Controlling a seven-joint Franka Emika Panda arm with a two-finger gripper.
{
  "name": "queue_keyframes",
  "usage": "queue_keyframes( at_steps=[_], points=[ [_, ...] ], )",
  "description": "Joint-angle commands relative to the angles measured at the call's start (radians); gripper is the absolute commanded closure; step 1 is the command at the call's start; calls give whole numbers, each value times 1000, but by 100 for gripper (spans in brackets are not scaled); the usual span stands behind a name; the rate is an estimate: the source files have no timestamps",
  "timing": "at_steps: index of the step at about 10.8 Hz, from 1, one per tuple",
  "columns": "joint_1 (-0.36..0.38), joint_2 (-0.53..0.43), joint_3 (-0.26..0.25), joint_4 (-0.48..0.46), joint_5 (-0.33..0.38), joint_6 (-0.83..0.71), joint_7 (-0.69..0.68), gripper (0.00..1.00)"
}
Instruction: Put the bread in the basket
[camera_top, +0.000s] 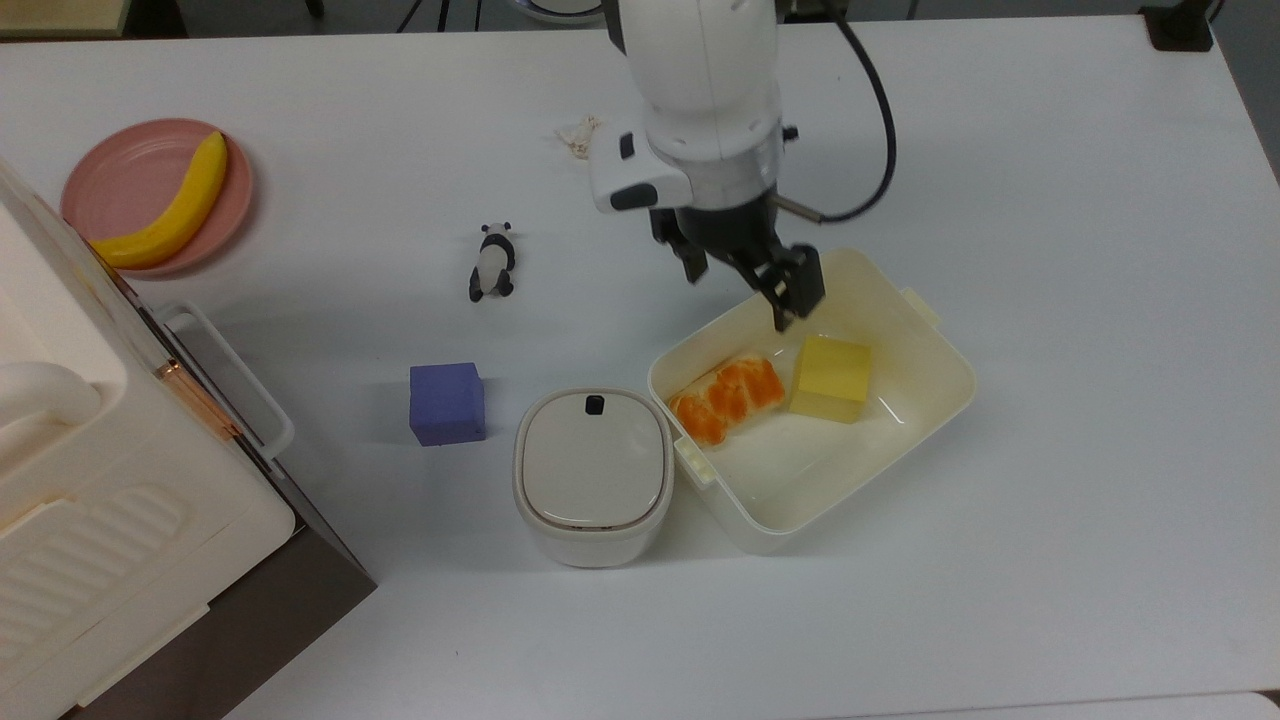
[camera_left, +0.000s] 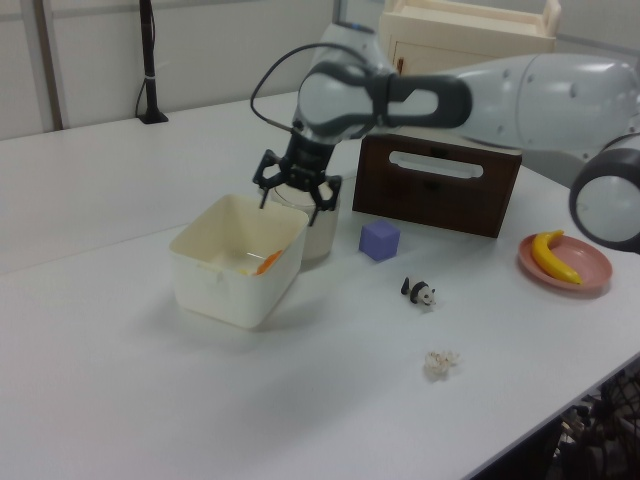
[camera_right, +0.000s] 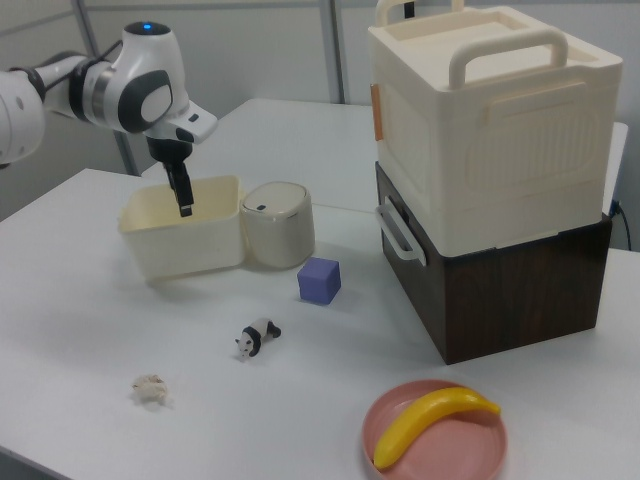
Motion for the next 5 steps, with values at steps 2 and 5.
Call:
queue_keyframes(
  at_steps=[2, 5],
  points=[
    [-18, -82, -10, -32, -116, -331, -351, 0],
    [-42, -140, -10, -100, -198, -334, -590, 0]
  ],
)
